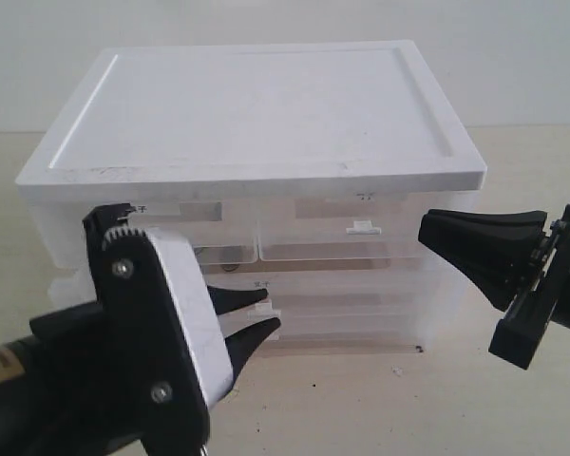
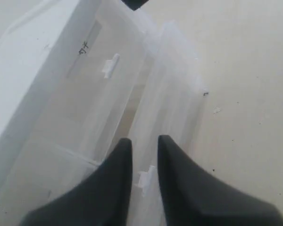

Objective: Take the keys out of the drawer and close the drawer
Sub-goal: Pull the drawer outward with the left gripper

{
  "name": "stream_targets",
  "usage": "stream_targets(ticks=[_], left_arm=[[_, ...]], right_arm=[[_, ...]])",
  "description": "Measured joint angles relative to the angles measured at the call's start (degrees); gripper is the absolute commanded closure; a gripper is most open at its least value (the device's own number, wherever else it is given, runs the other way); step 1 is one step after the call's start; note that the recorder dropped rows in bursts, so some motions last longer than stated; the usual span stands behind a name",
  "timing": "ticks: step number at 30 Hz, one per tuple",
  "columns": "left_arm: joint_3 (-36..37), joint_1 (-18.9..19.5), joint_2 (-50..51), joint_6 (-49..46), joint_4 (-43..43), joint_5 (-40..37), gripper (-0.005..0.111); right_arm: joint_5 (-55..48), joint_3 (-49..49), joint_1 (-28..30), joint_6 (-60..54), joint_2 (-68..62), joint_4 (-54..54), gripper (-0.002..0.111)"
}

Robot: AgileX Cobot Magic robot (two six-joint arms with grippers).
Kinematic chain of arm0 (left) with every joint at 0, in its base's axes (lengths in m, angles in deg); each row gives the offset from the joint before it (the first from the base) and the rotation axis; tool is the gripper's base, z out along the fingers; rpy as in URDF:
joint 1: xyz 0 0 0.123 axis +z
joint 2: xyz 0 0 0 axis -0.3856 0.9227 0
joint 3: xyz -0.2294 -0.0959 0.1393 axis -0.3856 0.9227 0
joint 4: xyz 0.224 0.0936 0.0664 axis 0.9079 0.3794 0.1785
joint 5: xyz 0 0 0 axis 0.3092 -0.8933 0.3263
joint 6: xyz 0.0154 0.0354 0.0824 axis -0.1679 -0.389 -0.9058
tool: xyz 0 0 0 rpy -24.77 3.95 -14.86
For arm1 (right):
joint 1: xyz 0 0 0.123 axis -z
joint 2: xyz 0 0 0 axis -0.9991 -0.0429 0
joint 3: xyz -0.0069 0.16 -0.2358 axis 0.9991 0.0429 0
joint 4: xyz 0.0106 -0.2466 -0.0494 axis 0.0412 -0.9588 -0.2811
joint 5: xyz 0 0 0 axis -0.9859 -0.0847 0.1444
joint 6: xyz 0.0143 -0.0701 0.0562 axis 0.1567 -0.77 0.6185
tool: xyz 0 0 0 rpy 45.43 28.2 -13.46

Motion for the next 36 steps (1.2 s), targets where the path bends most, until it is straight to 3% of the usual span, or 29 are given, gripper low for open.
stream_targets(ticks=[3,7,11,15,17,18,20,21,28,36], left_arm=[[-0.4,5.7,-1.0,-1.2,0.0,-6.3,0.054],[-0.4,11.3,2.1,-2.4,1.4,-7.9,0.053],[-0.4,12.2,9.4,-1.5,11.0,-6.8,0.053],[-0.4,12.2,15.2,-0.5,17.1,0.2,0.053],[-0.4,12.2,17.4,0.9,17.5,3.7,0.060],[-0.4,12.2,17.6,1.2,17.7,4.3,0.069],[-0.4,12.2,17.6,1.3,17.8,4.4,0.099],[-0.5,12.4,17.6,1.0,17.8,4.5,0.102],[-1.0,12.8,15.5,-1.5,17.9,-0.5,0.102],[-0.8,12.8,6.5,-1.5,16.5,-19.1,0.102]], right_arm=[[0.0,0.0,0.0,0.0,0.0,0.0,0.109],[0.0,0.0,0.0,0.0,0.0,0.0,0.109],[0.0,0.0,0.0,0.0,0.0,0.0,0.109],[0.0,0.0,0.0,0.0,0.0,0.0,0.109],[0.0,0.0,0.0,0.0,0.0,0.0,0.109],[0.0,0.0,0.0,0.0,0.0,0.0,0.109],[0.0,0.0,0.0,0.1,0.0,0.0,0.109],[0.0,0.0,0.0,0.1,0.0,0.0,0.109],[0.0,0.0,0.0,0.2,0.0,0.0,0.109],[0.0,0.0,0.0,0.2,0.0,0.7,0.109]])
